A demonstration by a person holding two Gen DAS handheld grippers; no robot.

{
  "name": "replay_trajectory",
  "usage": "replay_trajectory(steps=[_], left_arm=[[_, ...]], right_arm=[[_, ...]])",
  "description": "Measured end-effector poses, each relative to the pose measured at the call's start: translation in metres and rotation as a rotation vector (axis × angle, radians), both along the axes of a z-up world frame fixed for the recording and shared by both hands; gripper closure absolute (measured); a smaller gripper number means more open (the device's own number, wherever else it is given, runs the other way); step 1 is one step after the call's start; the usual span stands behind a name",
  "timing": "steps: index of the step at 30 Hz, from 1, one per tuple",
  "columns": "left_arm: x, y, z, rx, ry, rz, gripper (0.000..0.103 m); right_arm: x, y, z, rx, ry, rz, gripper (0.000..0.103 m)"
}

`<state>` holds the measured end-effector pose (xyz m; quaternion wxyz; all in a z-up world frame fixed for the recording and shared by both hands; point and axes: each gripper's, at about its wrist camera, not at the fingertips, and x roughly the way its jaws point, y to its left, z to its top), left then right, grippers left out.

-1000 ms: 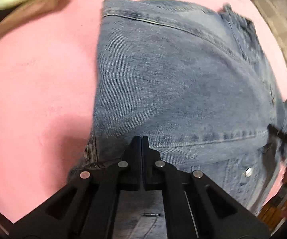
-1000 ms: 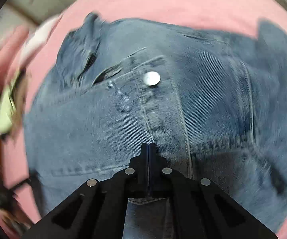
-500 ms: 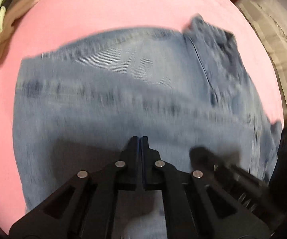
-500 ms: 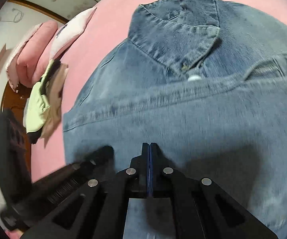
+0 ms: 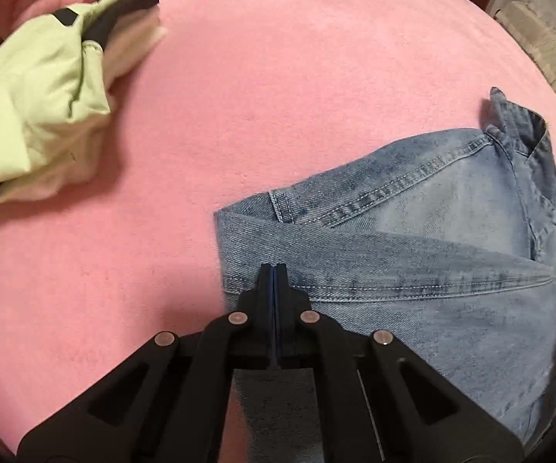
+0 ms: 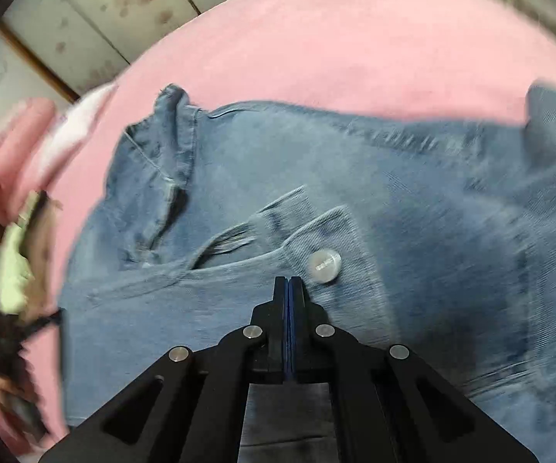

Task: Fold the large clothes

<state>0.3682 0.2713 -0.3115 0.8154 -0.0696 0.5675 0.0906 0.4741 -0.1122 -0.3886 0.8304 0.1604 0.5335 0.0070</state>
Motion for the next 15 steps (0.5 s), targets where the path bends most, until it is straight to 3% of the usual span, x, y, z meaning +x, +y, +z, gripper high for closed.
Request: replay_trajectory(steps=[4, 9, 11, 15], left_arm=[[-0.003, -0.005, 0.012, 0.014, 0.004, 0.037, 0.102], [-0.027, -0.019, 0.04, -0.101, 0.034, 0.023, 0.102], [-0.043, -0.022, 0.054, -0.144, 0.041, 0.021, 0.102], [-0.081, -0.036, 0.086, -0.157, 0.036, 0.009, 0.1]], right_arm=[[0.003, 0.004, 0.006, -0.054, 0.039, -0.001, 0.103], [-0.016, 0.027, 0.05, -0.002, 0.024, -0.02, 0.103], [-0.035, 0.021, 0.078, 0.029, 0.017, -0.047, 0.096], [-0.082, 0.023, 0.122, 0.078, 0.005, -0.103, 0.08]])
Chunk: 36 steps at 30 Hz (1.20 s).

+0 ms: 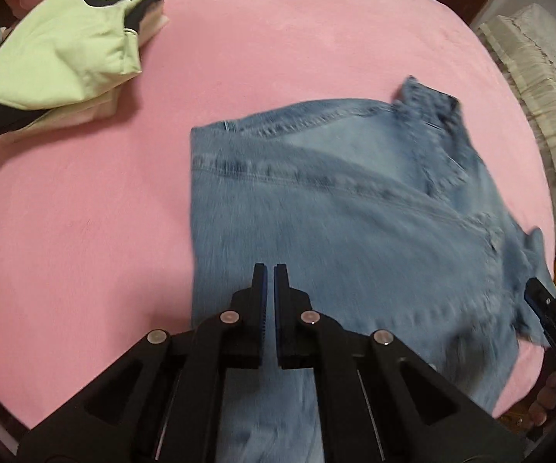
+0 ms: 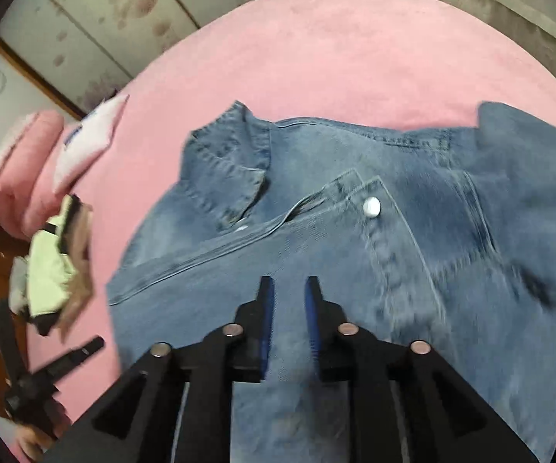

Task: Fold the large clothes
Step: 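Grasp the other sleeve cuff with the right tool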

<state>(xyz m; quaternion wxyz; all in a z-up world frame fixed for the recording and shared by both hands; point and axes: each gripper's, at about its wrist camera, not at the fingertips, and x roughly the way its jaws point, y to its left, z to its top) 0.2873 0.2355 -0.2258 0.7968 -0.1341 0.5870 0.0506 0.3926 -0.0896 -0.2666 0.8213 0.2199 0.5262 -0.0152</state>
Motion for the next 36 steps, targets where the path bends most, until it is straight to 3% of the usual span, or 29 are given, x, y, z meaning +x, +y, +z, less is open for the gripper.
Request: replay_trajectory(steps=[1, 3, 5, 12, 15, 20, 24, 27, 29, 34, 36], left_arm=[[-0.01, -0.001, 0.007, -0.01, 0.003, -0.011, 0.095], [-0.029, -0.006, 0.019, -0.027, 0.025, -0.047, 0.076], [-0.034, -0.028, 0.019, -0.023, 0.027, -0.098, 0.057], [-0.066, -0.038, 0.066, 0.007, -0.011, -0.161, 0.053], [-0.073, -0.055, 0.086, 0.039, -0.056, -0.18, 0.053], [-0.093, -0.091, 0.111, 0.04, -0.093, -0.144, 0.053], [-0.11, -0.142, 0.12, 0.034, -0.067, -0.111, 0.052], [-0.122, -0.185, 0.124, 0.05, -0.05, -0.098, 0.051], [-0.129, -0.211, 0.121, 0.06, -0.045, -0.089, 0.045], [-0.137, -0.271, 0.115, 0.081, 0.02, -0.048, 0.044], [-0.139, -0.292, 0.115, 0.09, 0.04, -0.046, 0.044]], right_arm=[[-0.012, 0.004, 0.01, 0.012, -0.004, -0.023, 0.076], [-0.042, 0.001, 0.031, 0.03, -0.012, -0.056, 0.059], [-0.074, -0.003, 0.05, 0.043, -0.022, -0.091, 0.052], [-0.162, -0.027, 0.102, 0.03, -0.076, -0.177, 0.033], [-0.192, -0.047, 0.111, -0.002, -0.088, -0.19, 0.031], [-0.218, -0.103, 0.093, 0.071, -0.055, -0.216, 0.03], [-0.23, -0.165, 0.071, 0.108, 0.007, -0.236, 0.03], [-0.244, -0.232, 0.05, 0.224, 0.056, -0.228, 0.03], [-0.255, -0.269, 0.036, 0.291, 0.093, -0.243, 0.03], [-0.295, -0.372, 0.013, 0.309, 0.099, -0.376, 0.03], [-0.306, -0.41, 0.003, 0.359, 0.095, -0.448, 0.03]])
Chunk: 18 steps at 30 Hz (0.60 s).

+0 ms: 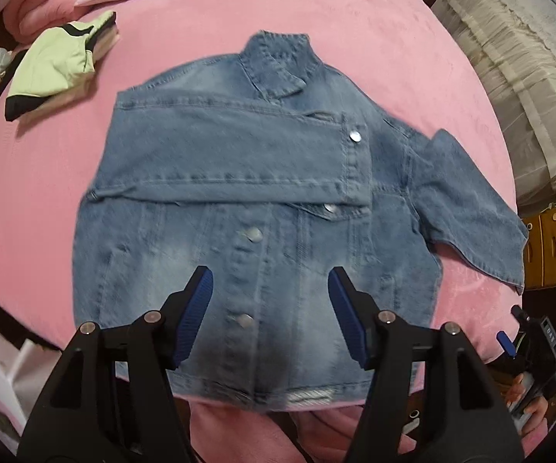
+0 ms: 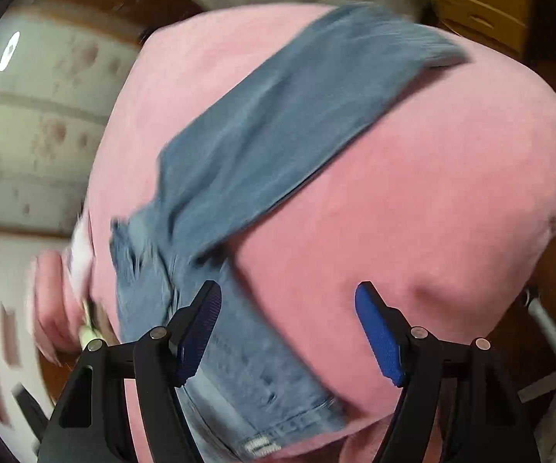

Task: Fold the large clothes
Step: 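Grasp the other sleeve cuff with the right tool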

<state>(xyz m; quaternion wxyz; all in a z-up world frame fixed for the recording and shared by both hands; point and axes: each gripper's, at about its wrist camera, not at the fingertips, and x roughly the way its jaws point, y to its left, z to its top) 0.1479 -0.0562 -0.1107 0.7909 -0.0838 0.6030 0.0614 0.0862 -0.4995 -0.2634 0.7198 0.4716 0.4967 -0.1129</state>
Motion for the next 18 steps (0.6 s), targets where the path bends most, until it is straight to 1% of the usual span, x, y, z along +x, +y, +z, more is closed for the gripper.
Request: replay_trajectory(steps=[4, 8, 11, 13, 16, 18], left_arm=[[0.003, -0.029, 0.002, 0.068, 0.03, -0.016, 0.044], [0.009, -0.051, 0.006, 0.135, 0.049, -0.007, 0.044], [0.016, -0.061, 0.009, 0.14, 0.057, 0.005, 0.042], [0.023, -0.064, 0.007, 0.139, 0.07, -0.001, 0.041], [0.032, -0.07, 0.008, 0.172, 0.065, 0.003, 0.041], [0.036, -0.07, 0.007, 0.186, 0.059, 0.01, 0.041]], right_arm=[[-0.012, -0.073, -0.02, 0.057, 0.011, -0.117, 0.03], [-0.008, -0.135, -0.037, 0.094, 0.037, -0.146, 0.03], [0.0, -0.171, -0.048, 0.11, 0.045, -0.188, 0.031], [0.003, -0.195, -0.059, 0.136, 0.042, -0.239, 0.032], [0.009, -0.226, -0.075, 0.19, 0.03, -0.354, 0.036], [0.012, -0.245, -0.085, 0.216, 0.018, -0.427, 0.043]])
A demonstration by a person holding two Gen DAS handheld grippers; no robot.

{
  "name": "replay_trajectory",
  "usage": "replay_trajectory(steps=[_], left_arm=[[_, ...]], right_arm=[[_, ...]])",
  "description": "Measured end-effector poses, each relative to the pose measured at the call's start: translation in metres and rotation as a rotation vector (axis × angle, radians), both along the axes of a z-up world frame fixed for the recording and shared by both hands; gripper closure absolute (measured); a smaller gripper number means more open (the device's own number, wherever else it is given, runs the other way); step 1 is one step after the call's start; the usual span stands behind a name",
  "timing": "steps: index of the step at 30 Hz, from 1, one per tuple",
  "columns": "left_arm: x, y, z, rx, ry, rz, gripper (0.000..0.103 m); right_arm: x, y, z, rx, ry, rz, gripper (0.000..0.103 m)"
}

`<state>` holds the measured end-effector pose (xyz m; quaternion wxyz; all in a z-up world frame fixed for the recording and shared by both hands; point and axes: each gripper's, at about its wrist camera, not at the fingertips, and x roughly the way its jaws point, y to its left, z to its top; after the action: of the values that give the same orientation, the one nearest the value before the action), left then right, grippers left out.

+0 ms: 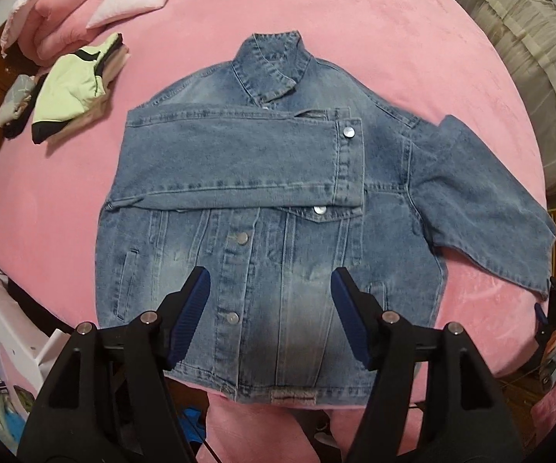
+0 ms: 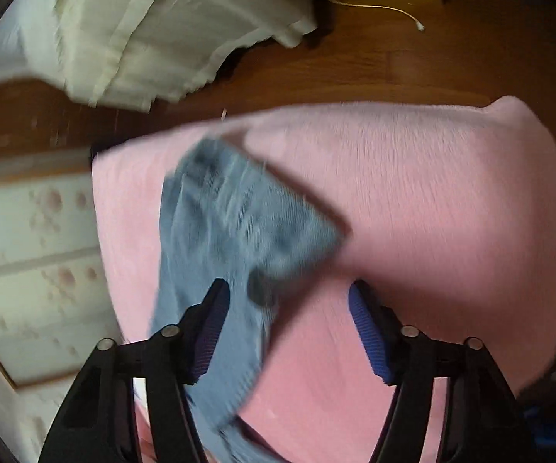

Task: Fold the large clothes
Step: 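Grasp the other sleeve cuff with the right tool, then fold the held sleeve across the jacket front with the right tool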

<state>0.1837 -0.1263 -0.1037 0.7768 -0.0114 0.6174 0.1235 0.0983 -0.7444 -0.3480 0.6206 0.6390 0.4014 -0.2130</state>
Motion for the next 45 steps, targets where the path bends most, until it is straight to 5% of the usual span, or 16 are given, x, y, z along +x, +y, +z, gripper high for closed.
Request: replay_trajectory(steps=[7, 12, 18, 26, 32, 35, 39, 45], left_arm=[[-0.008, 0.009, -0.012, -0.023, 0.007, 0.061, 0.041], [-0.025, 0.021, -0.021, -0.032, 0.012, 0.074, 0.041], [-0.04, 0.051, -0.013, -0.062, -0.029, 0.118, 0.041], [-0.04, 0.119, 0.002, -0.123, -0.126, 0.203, 0.041], [-0.037, 0.178, 0.009, -0.159, -0.17, 0.212, 0.041], [-0.037, 0.209, 0.011, -0.163, -0.184, 0.196, 0.041], [-0.038, 0.245, 0.006, -0.203, -0.168, 0.188, 0.041], [-0.037, 0.287, -0.011, -0.189, -0.106, 0.13, 0.041]], right_arm=[[0.02, -0.025, -0.001, -0.063, 0.021, -0.012, 0.079], [0.042, -0.013, 0.022, -0.135, 0.051, 0.024, 0.086], [0.101, 0.035, 0.101, -0.365, -0.015, 0.14, 0.088], [0.185, 0.153, 0.232, -0.658, -0.293, 0.321, 0.089], [0.251, 0.291, 0.277, -0.748, -0.451, 0.519, 0.089], [0.282, 0.368, 0.268, -0.765, -0.459, 0.642, 0.089], [0.318, 0.481, 0.22, -0.747, -0.377, 0.801, 0.089], [0.358, 0.599, 0.096, -0.72, -0.076, 0.99, 0.089]])
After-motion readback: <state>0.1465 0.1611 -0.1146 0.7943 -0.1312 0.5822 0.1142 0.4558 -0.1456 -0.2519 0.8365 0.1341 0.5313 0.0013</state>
